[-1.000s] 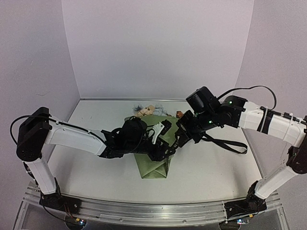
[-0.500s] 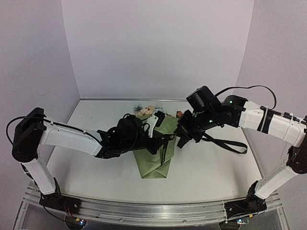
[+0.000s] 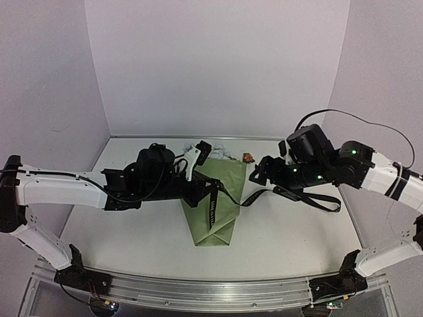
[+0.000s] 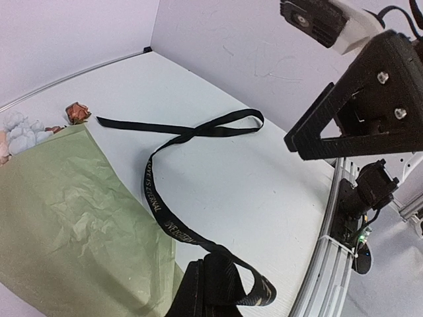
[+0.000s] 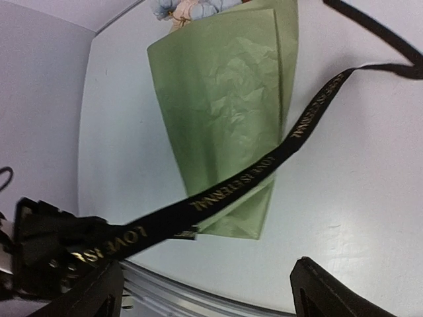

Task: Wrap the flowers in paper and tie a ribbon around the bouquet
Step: Pass from the right arm to the left, then pick up the right side of the ribbon from the corner of the board.

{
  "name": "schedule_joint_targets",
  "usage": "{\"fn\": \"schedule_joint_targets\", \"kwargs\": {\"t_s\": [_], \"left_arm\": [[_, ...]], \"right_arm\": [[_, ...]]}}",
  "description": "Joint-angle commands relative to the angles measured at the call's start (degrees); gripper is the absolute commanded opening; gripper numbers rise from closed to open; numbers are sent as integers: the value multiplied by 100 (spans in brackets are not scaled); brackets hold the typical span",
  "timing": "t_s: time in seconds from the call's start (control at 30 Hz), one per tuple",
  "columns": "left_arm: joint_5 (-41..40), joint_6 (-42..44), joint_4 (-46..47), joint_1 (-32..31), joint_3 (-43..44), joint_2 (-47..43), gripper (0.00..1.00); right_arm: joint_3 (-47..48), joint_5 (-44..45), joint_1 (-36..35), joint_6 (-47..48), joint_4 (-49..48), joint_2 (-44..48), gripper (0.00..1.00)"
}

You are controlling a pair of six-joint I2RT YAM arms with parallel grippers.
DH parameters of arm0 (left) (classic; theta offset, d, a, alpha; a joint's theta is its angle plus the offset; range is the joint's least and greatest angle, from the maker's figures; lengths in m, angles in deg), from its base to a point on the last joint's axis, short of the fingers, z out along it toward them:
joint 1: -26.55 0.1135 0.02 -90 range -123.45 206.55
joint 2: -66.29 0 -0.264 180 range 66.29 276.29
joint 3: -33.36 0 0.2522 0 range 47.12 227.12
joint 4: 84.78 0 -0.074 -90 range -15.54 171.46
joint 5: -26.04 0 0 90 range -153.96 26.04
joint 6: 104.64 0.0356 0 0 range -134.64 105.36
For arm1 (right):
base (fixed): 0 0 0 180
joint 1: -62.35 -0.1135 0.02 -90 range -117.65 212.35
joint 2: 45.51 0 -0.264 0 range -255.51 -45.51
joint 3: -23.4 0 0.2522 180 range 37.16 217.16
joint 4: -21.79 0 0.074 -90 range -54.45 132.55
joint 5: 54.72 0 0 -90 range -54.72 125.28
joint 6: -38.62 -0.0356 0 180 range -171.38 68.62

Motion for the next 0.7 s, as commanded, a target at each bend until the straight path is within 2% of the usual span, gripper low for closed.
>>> {"fn": "schedule_joint_targets", "kwargs": {"t_s": [0.0, 0.2, 0.37, 0.53, 0.67], "left_arm": [[-332, -262, -1074, -14, -197, -660, 0], [-1125, -769, -1896, -14, -497, -1106, 0], [-1855, -1132, -2339, -10, -643, -1443, 0], [-2917, -1629, -3135, -6, -366, -1444, 0], [-3308, -1942, -3517, 2, -140, -1325, 0]], "right_arm": [[-476, 1212, 148, 1104, 767, 508, 97], [-1007, 1153, 1464, 914, 950, 379, 95], [-1149, 1534, 2503, 1027, 871, -1, 93], [-1593, 1489, 3467, 666, 803, -360, 87], [-1936, 1275, 4085, 240, 486, -777, 80]]}}
